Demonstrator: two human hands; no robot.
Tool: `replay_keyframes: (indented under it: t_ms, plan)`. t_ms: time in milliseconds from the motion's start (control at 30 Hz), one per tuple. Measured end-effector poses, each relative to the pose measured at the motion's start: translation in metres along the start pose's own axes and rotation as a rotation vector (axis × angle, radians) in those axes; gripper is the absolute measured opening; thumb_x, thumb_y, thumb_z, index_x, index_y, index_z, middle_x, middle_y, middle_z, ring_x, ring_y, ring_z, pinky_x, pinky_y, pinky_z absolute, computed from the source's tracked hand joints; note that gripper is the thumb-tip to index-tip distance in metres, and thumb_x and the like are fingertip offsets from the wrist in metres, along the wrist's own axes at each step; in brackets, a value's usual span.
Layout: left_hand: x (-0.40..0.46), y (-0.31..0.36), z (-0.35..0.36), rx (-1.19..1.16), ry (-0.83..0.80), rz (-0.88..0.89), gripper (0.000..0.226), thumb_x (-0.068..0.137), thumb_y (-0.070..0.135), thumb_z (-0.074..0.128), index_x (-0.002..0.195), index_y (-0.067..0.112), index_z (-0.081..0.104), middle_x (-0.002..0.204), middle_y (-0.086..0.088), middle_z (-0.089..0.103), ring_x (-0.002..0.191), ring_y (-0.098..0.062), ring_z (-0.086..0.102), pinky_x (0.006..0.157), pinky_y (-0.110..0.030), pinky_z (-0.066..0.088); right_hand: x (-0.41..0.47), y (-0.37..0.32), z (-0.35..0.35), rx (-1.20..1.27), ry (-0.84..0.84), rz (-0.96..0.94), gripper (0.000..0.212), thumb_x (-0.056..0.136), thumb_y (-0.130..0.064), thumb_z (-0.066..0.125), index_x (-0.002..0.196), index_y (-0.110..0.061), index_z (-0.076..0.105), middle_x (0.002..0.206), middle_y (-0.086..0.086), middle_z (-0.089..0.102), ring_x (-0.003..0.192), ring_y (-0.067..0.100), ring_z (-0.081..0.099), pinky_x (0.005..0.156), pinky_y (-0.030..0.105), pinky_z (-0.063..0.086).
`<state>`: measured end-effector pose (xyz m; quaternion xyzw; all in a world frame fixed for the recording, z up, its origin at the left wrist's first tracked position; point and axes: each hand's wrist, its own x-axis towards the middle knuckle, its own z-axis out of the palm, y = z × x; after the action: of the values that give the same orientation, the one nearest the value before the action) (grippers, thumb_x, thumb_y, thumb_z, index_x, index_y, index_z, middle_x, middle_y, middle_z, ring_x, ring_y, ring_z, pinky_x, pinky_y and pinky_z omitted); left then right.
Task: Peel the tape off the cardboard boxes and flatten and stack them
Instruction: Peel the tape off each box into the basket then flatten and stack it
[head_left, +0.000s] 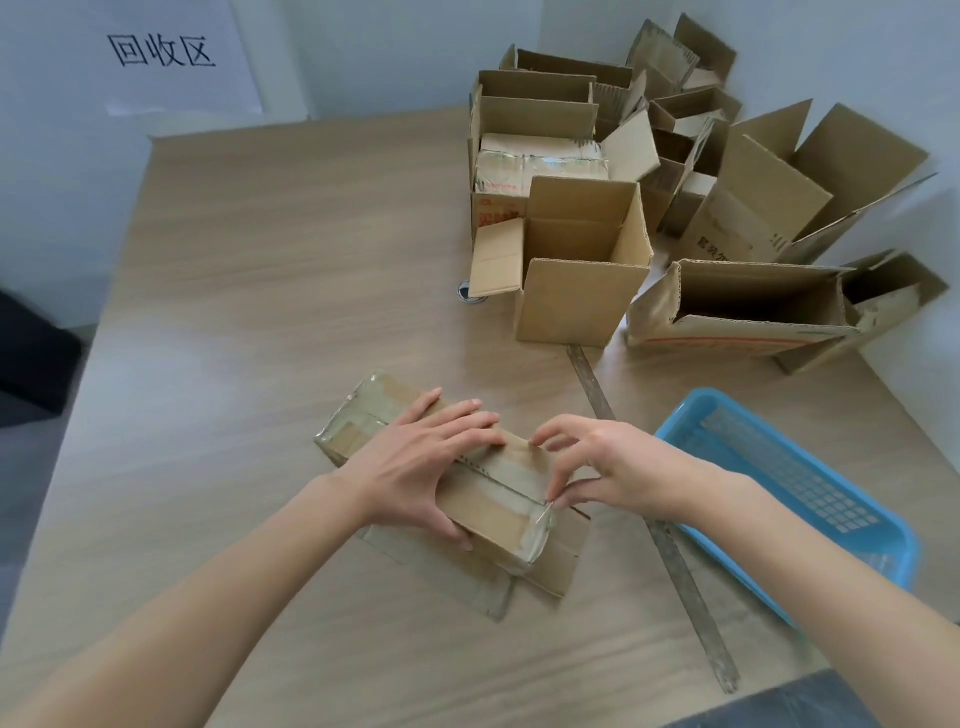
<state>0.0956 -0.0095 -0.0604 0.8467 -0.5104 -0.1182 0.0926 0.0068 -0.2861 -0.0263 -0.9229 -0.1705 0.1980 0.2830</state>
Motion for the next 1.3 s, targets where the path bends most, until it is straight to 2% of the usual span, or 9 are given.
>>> replay_keyframes:
  t_ms: [267,433,567,667,767,900,1033,1167,1300]
  plan:
    - [-0.013,-0.008,-0.008,0.055,-0.086,0.061,0.114,0.056,0.077,0.079,0.152,0.042,0.028,0.167,0.017,0.019,0.157,-0.007,0.001,0.125,-0.036,-0.01,0.001,-0.026,0.016,-0.061,-0.057,0.096,0.009,0.085,-0.05,0.075,0.093,-0.046,0.072,0.145,-0.015,0.055,0.08,-0.026,0.045,0.082,0.021,0.036]
    - [-0.026,-0.005,-0.007,0.097,-0.085,0.034,0.113,0.06,0.074,0.079,0.154,0.043,0.024,0.169,0.017,0.013,0.157,-0.009,-0.001,0.126,-0.043,-0.007,-0.012,-0.04,0.035,0.024,0.089,0.075,0.013,0.088,-0.044,0.073,0.085,-0.032,0.068,0.123,-0.015,0.066,0.104,0.002,0.061,0.086,0.033,0.05]
    - [-0.035,0.011,-0.002,0.16,-0.04,-0.063,0.113,0.064,0.066,0.078,0.156,0.044,0.016,0.171,0.01,-0.001,0.157,-0.015,-0.012,0.123,-0.053,-0.013,-0.021,-0.044,0.046,0.216,0.194,0.138,0.011,0.09,-0.034,0.076,0.082,-0.028,0.07,0.117,-0.024,0.068,0.124,-0.008,0.055,0.095,0.03,0.052]
    - [-0.052,0.034,0.019,0.133,0.037,-0.189,0.116,0.068,0.057,0.076,0.158,0.048,0.005,0.169,-0.001,-0.02,0.153,-0.024,-0.027,0.118,-0.064,-0.016,-0.024,-0.048,0.05,0.36,0.281,0.235,0.014,0.093,-0.031,0.072,0.081,-0.027,0.068,0.102,-0.017,0.075,0.102,-0.002,0.069,0.089,0.037,0.058]
    - [-0.069,0.059,0.037,-0.127,0.095,-0.414,0.138,0.052,0.063,0.075,0.156,0.051,-0.015,0.161,0.001,-0.041,0.147,-0.023,-0.039,0.114,-0.063,-0.024,-0.023,-0.052,0.053,0.165,0.346,0.239,0.015,0.094,-0.039,0.069,0.084,-0.03,0.062,0.081,-0.031,0.068,0.073,-0.003,0.066,0.07,0.033,0.055]
    - [-0.08,0.075,0.045,-0.28,0.202,-0.53,0.143,0.047,0.092,0.065,0.159,0.046,-0.01,0.162,0.006,-0.037,0.149,-0.018,-0.036,0.116,-0.059,-0.024,-0.022,-0.06,0.062,0.089,0.352,0.105,0.007,0.096,-0.041,0.064,0.095,-0.035,0.061,0.124,-0.03,0.061,0.088,0.008,0.069,0.079,0.036,0.056]
    - [-0.076,0.082,0.043,-0.314,0.393,-0.758,0.135,0.055,0.101,0.052,0.162,0.036,0.003,0.166,0.004,-0.03,0.152,-0.02,-0.03,0.116,-0.056,-0.027,-0.016,-0.073,0.069,0.298,0.415,0.136,0.015,0.102,-0.032,0.059,0.09,-0.037,0.051,0.081,-0.011,0.072,0.056,0.012,0.068,0.052,0.041,0.056]
    - [-0.075,0.085,0.042,-0.536,0.445,-1.038,0.156,0.037,0.096,0.063,0.158,0.039,-0.017,0.166,0.005,-0.026,0.156,-0.022,-0.016,0.122,-0.057,0.002,-0.018,-0.095,0.093,0.443,0.313,0.142,0.017,0.102,-0.033,0.056,0.088,-0.04,0.05,0.073,-0.005,0.072,0.054,0.016,0.067,0.052,0.039,0.058]
    - [-0.082,0.079,0.048,-0.772,0.395,-0.862,0.163,0.029,0.095,0.073,0.153,0.05,-0.023,0.168,0.022,-0.001,0.151,-0.011,0.023,0.115,-0.033,0.033,-0.01,-0.094,0.075,0.358,0.501,0.141,0.018,0.099,-0.024,0.064,0.085,-0.033,0.055,0.071,-0.01,0.069,0.059,0.012,0.068,0.058,0.043,0.056]
